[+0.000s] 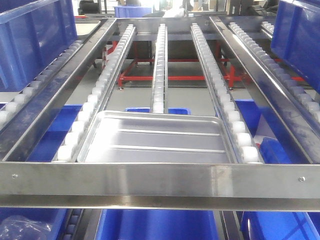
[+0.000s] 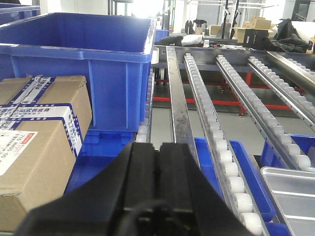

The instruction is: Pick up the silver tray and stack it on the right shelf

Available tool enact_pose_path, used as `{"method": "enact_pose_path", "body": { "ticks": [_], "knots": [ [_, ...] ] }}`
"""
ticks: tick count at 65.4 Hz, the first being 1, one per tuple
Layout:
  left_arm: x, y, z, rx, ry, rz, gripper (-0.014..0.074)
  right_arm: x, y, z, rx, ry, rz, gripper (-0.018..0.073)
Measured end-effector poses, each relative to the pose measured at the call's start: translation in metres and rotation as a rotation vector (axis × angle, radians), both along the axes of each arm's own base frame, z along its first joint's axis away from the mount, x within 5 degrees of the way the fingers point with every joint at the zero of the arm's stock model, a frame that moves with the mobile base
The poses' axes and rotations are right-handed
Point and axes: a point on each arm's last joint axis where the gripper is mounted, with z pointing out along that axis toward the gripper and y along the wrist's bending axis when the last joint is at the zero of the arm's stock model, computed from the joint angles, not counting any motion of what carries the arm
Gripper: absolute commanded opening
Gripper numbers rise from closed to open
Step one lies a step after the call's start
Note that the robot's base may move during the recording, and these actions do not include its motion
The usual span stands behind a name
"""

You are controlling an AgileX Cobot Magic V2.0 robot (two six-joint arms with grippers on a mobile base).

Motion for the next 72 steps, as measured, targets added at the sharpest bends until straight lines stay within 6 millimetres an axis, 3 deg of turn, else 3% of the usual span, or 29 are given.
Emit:
{"method": "enact_pose_path", "body": {
  "ticks": [39, 52, 63, 72],
  "knots": [
    [0.0, 0.0, 0.0, 0.0, 0.0, 0.0, -0.0091, 0.0, 0.0, 0.0, 0.0, 0.0, 0.0, 0.005],
    [0.001, 0.0, -0.011, 0.01, 0.13, 0.0, -0.0091, -0.001, 0.0, 0.005, 0.003, -0.056, -0.001, 0.005],
    [-0.005, 0.0, 0.01, 0.014, 0.184, 0.0, -0.009, -0.001, 0.0, 0.003, -0.001, 0.027, 0.003, 0.005],
    [-0.006, 0.0, 0.033, 0.013, 0.243, -0.002, -0.0091, 0.001, 0.001, 0.018, -0.006, 0.095, 0.015, 0.005]
  ]
}}
